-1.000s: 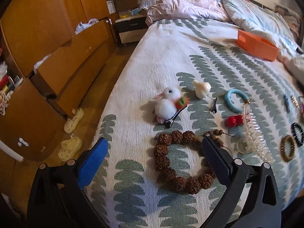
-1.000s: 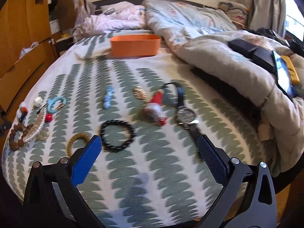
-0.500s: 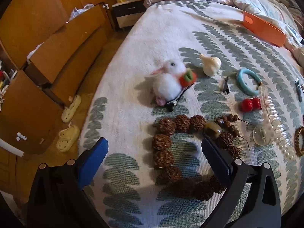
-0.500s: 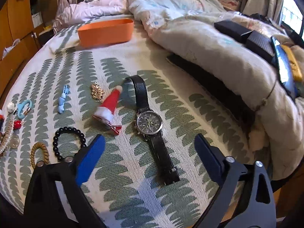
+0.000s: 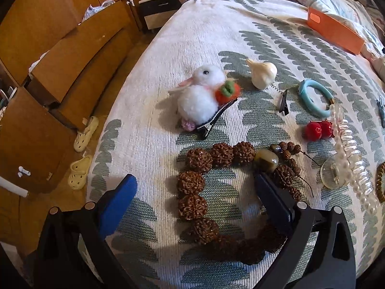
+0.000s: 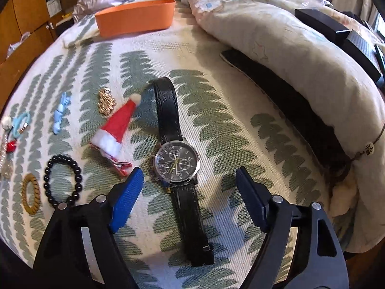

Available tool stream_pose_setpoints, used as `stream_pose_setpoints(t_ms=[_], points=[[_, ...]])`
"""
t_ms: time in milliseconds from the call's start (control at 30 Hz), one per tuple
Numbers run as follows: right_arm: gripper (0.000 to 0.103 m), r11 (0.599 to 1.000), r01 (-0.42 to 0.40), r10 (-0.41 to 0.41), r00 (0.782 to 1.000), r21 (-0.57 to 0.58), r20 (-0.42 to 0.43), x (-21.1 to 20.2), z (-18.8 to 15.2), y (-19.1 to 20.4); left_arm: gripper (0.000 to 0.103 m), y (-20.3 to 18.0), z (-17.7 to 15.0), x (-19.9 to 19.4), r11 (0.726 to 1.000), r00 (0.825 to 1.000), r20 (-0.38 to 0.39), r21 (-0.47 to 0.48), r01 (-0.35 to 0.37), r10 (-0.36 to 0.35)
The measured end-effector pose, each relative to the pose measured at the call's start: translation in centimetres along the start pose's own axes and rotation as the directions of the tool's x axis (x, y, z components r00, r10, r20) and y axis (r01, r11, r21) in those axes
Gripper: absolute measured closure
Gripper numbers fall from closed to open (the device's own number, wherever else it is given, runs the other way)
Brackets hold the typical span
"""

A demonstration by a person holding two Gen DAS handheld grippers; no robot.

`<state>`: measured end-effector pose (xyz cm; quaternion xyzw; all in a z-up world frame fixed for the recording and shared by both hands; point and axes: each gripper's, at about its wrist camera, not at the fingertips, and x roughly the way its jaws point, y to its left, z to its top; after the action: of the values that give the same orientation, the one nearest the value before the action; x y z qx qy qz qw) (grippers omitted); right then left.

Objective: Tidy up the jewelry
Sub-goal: 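Grasp the brown bead bracelet with left tool while right grasps the black watch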

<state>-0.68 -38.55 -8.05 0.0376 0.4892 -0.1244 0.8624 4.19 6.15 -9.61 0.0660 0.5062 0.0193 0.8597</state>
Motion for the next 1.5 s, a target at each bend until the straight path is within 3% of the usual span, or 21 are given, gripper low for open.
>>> stream_pose_setpoints(t_ms=[200, 533, 967, 1167, 1333, 1500], points=[[0.024, 0.999, 0.018, -0.018, 1.0, -0.046, 0.003, 0.9, 1.0, 1.1, 0.005, 0.4, 0.0, 0.4, 0.999, 1.0, -0.021, -0.03, 0.021, -0.022], [0.022, 1.0, -0.015, 0.015, 0.998, 0.005, -0.054, 2.1, 1.2, 0.5, 0.004, 0.4, -0.3, 0.6, 0.999, 1.0, -0.007, -0.034, 0.017, -0.018], [0.017, 1.0, 0.028, -0.028, 0.999, -0.004, -0.036, 2.1, 1.0, 0.6, 0.004, 0.2, -0.3, 0.7, 0.999, 1.0, -0.01, -0.027, 0.018, -0.018], [0.028, 1.0, 0.021, -0.021, 0.999, 0.003, -0.031, 1.8, 1.0, 1.1, 0.005, 0.2, -0.1, 0.4, 0.999, 1.0, -0.008, -0.031, 0.022, -0.022], [0.039, 1.0, 0.019, -0.02, 1.0, -0.018, -0.021, 1.5, 1.0, 1.8, 0.016, 0.4, -0.1, 0.0, 0.999, 1.0, 0.005, -0.031, 0.024, -0.024], [0.043, 1.0, 0.003, -0.003, 1.0, 0.004, -0.017, 1.4, 1.1, 1.4, 0.043, 0.5, 0.1, -0.6, 1.0, 1.0, 0.026, -0.01, 0.009, -0.009]])
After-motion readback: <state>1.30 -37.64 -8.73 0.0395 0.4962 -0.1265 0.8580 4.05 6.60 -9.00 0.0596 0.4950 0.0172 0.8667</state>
